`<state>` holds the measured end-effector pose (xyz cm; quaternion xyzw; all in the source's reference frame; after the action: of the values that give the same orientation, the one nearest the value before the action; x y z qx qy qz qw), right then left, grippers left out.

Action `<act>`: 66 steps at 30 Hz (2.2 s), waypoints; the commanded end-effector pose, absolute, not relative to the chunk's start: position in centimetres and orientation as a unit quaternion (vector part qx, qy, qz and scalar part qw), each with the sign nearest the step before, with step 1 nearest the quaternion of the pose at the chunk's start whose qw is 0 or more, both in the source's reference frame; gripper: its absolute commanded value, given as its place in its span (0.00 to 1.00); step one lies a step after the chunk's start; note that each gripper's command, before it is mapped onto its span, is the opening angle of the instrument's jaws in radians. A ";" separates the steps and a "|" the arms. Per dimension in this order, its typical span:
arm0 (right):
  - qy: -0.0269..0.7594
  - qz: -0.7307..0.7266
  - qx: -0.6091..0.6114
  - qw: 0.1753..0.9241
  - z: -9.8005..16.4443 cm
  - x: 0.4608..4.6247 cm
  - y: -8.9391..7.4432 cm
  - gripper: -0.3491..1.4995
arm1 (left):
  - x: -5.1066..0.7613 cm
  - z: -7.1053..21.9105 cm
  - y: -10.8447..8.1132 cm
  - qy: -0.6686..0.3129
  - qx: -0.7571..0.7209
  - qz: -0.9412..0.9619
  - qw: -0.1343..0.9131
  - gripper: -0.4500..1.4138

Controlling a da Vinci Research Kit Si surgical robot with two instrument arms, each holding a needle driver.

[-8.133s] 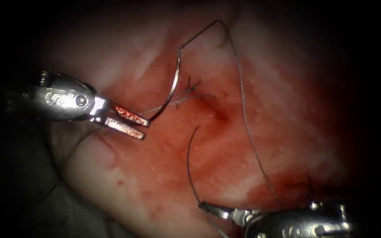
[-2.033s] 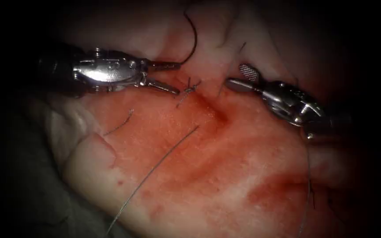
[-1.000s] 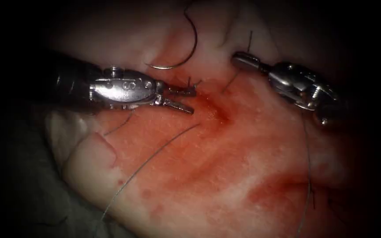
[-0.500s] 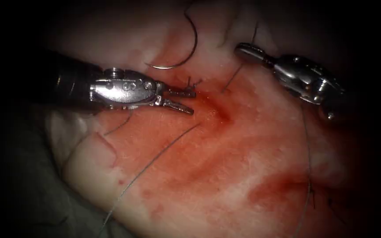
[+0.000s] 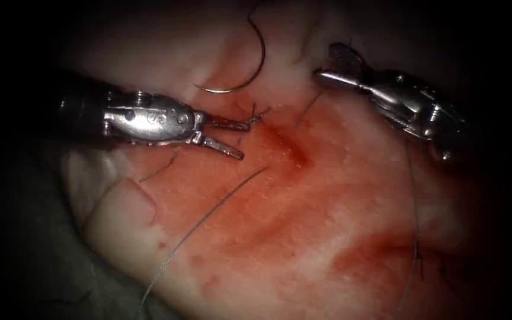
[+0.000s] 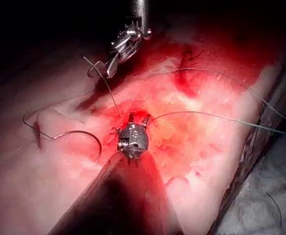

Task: Wound Closure

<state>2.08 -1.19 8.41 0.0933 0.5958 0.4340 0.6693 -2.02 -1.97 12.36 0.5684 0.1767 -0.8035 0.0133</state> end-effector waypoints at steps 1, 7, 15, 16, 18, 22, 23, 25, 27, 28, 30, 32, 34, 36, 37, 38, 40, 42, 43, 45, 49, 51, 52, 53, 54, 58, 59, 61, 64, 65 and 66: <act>0.595 0.436 0.098 0.668 8.4 2.10 -1.2 0.97 | -2.07 12.4 -2.0 0.188 0.574 -0.796 0.021 0.50; 0.605 0.416 0.116 0.669 8.0 1.85 -1.5 0.96 | -1.88 12.2 -2.3 0.176 0.596 -0.768 0.155 0.50; 0.610 0.404 0.120 0.671 8.0 1.91 -1.7 0.95 | -1.44 11.9 -2.7 0.117 0.611 -0.746 0.236 0.53; 0.610 0.403 0.119 0.671 8.0 1.92 -1.8 0.95 | -1.39 11.9 -2.7 0.111 0.617 -0.743 0.233 0.53; 0.612 0.401 0.118 0.672 8.1 1.92 -1.8 0.95 | -1.34 11.8 -2.7 0.099 0.625 -0.738 0.236 0.53; 0.613 0.396 0.116 0.674 8.2 1.92 -1.9 0.95 | -1.39 11.6 -2.8 0.085 0.632 -0.732 0.239 0.65; 0.613 0.397 0.117 0.673 8.2 1.91 -1.9 0.95 | -1.41 11.5 -2.8 0.085 0.633 -0.731 0.238 0.68; 0.613 0.397 0.117 0.673 8.2 1.89 -1.9 0.95 | -1.46 11.4 -2.9 0.086 0.642 -0.722 0.245 0.69; 0.613 0.398 0.119 0.672 8.2 1.86 -1.9 0.95 | -1.49 11.3 -3.0 0.088 0.647 -0.714 0.253 0.69; 0.613 0.398 0.119 0.672 8.2 1.86 -1.9 0.95 | -1.49 11.2 -3.1 0.090 0.650 -0.709 0.258 0.69; 0.613 0.402 0.123 0.670 8.2 1.85 -1.9 0.95 | -1.49 11.1 -3.2 0.093 0.654 -0.701 0.269 0.69; 0.612 0.403 0.125 0.668 8.2 1.85 -1.9 0.95 | -1.49 11.0 -3.4 0.100 0.647 -0.700 0.287 0.69; 0.612 0.405 0.127 0.667 8.2 1.87 -1.9 0.94 | -1.49 11.0 -3.5 0.110 0.642 -0.696 0.302 0.66; 0.612 0.407 0.128 0.666 8.2 1.87 -1.9 0.94 | -1.50 10.9 -3.5 0.107 0.644 -0.693 0.307 0.62; 0.612 0.407 0.128 0.666 8.2 1.87 -1.9 0.94 | -1.51 10.9 -3.5 0.106 0.644 -0.691 0.309 0.60; 0.612 0.408 0.130 0.665 8.2 1.88 -1.9 0.94 | -1.52 10.9 -3.5 0.104 0.645 -0.690 0.311 0.59; 0.612 0.407 0.130 0.665 8.2 1.89 -1.9 0.93 | -1.54 10.9 -3.5 0.099 0.647 -0.686 0.318 0.43; 0.612 0.407 0.130 0.665 8.2 1.89 -2.0 0.91 | -1.54 10.9 -3.5 0.096 0.645 -0.683 0.329 0.18; 0.615 0.404 0.133 0.664 8.2 1.90 -2.0 0.89 | -1.52 10.9 -3.5 0.092 0.646 -0.678 0.337 0.00; 0.613 0.399 0.145 0.666 8.1 1.92 -2.1 0.89 | -1.50 11.0 -3.5 0.082 0.642 -0.682 0.340 0.00; 0.611 0.334 0.168 0.698 8.0 2.08 -2.2 0.88 | -1.45 11.1 -3.3 0.061 0.630 -0.696 0.339 0.00; 0.601 0.268 0.151 0.738 7.9 2.19 -2.3 0.90 | -1.45 11.1 -3.2 0.060 0.630 -0.697 0.338 0.00; 0.584 0.213 0.137 0.771 7.8 2.29 -2.3 0.90 | -1.46 11.2 -3.2 0.060 0.630 -0.697 0.337 0.00; 0.568 0.177 0.132 0.793 7.7 2.37 -2.3 0.88 | -1.48 11.2 -3.1 0.058 0.630 -0.697 0.338 0.00; 0.564 0.133 0.121 0.806 7.6 2.53 -2.4 0.86 | -1.52 11.2 -3.1 0.056 0.630 -0.697 0.338 0.00; 0.572 0.064 0.073 0.814 7.4 2.90 -2.5 0.85 | -1.65 11.2 -3.0 0.051 0.631 -0.697 0.336 0.00; 0.565 0.052 0.070 0.820 7.4 2.98 -2.6 0.85 | -1.67 11.2 -2.9 0.050 0.632 -0.696 0.337 0.00; 0.559 0.014 0.048 0.827 7.3 3.13 -2.6 0.85 | -1.68 11.2 -2.9 0.049 0.633 -0.695 0.337 0.00; 0.550 -0.026 0.001 0.835 7.2 3.32 -2.6 0.84 | -1.67 11.1 -2.9 0.047 0.636 -0.692 0.339 0.00; 0.547 -0.038 -0.015 0.836 7.2 3.37 -2.6 0.83 | -1.66 11.1 -2.9 0.047 0.638 -0.691 0.337 0.00; 0.542 -0.052 -0.034 0.838 7.2 3.41 -2.6 0.83 | -1.65 11.0 -2.9 0.048 0.638 -0.691 0.337 0.00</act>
<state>3.32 -2.60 7.16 -0.0491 0.5364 -0.0637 0.8401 -1.60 -2.79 10.98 0.6382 0.0457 -0.6907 0.3370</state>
